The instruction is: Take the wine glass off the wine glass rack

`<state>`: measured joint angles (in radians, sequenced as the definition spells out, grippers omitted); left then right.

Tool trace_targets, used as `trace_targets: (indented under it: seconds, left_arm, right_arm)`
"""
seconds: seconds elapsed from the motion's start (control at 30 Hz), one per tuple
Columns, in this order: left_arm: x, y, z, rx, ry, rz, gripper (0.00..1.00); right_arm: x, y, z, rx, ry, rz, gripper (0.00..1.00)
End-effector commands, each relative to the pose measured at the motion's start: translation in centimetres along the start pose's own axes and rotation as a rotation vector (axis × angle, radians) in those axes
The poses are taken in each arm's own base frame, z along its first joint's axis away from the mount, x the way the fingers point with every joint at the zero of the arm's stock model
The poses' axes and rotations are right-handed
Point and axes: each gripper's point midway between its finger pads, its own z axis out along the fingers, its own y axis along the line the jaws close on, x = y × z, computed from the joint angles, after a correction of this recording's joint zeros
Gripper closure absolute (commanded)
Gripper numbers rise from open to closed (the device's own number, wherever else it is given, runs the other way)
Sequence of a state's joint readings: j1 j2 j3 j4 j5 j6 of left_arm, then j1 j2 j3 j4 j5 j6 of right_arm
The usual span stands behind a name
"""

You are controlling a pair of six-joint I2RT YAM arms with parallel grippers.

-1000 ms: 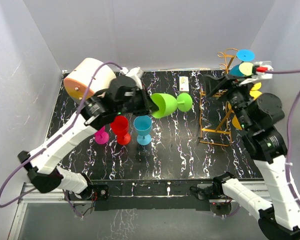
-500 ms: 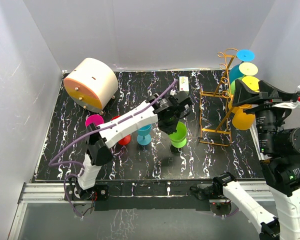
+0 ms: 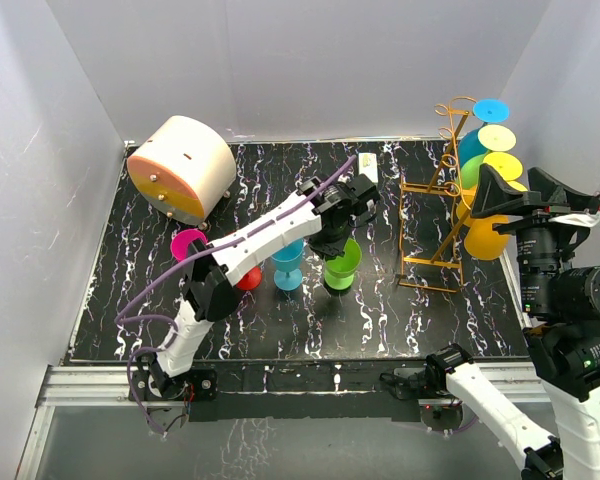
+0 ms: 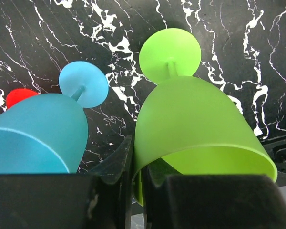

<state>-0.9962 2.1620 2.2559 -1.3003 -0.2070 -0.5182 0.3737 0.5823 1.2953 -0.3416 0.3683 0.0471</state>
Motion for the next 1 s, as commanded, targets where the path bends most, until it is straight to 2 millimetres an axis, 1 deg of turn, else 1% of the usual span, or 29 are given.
trace_targets:
  seconds: [0.0,0.13,0.23,0.3,0.33,0.4,0.43,0.53,0.57,0.67,0.73,0.83,0.87,0.97]
  left_arm:
    - [-0.5,0.5,0.0,-0.007,0.002,0.018,0.93]
    - [-0.6,0.7,0.9,-0.016,0.018,0.020,0.91]
    - [-0.7,0.6,1.2,-0.011,0.025,0.021,0.85]
    - [-0.8,0.5,1.1,-0.003,0.018,0.024,0.78]
    - [-1.1,0.5,0.8,-0.001,0.008,0.024,0.70]
    - [-1.6,0.3,0.0,0.018,-0.016,0.024,0.59]
    - [-2.1,0.1,-0.6,0.029,-0.036,0.022,0.57]
    - [-3.6,-0.3,-3.5,0.094,-0.119,0.006,0.52]
    - [-3.9,-0.6,-4.6,0.124,-0.148,0.002,0.50]
    - [-4.8,-1.0,-8.5,0.217,-0.243,0.001,0.41]
    - [-5.1,-0.8,-11.1,0.269,-0.306,0.008,0.35]
    - [-4.9,0.1,-14.9,0.319,-0.395,0.022,0.25]
    - [-4.6,0.7,-16.5,0.333,-0.438,0.025,0.22]
    - [-4.0,2.4,-19.7,0.355,-0.549,0.030,0.13]
  right_arm:
    - [-0.8,-0.4,-0.1,0.015,-0.028,-0.018,0.24]
    - [-1.0,-0.4,-0.1,0.018,-0.030,-0.023,0.24]
    - [-1.1,-0.5,-0.1,0.022,-0.029,-0.026,0.24]
    - [-1.4,-0.6,-0.1,0.026,-0.031,-0.026,0.24]
    - [-1.6,-0.6,-0.1,0.026,-0.034,-0.025,0.24]
    - [-1.7,-0.5,0.1,0.028,-0.032,-0.028,0.24]
    - [-1.8,-0.5,0.2,0.028,-0.030,-0.030,0.24]
    - [-1.8,-0.3,0.7,0.029,-0.016,-0.036,0.24]
    - [-1.6,-0.1,1.1,0.029,-0.003,-0.041,0.25]
    - [-0.8,0.0,2.2,0.047,0.043,-0.059,0.26]
    - [-0.2,0.1,3.1,0.060,0.075,-0.071,0.26]
    - [0.8,0.0,4.6,0.106,0.129,-0.089,0.26]
    - [1.1,0.0,5.1,0.117,0.143,-0.097,0.25]
    - [2.3,-0.1,6.5,0.157,0.200,-0.131,0.24]
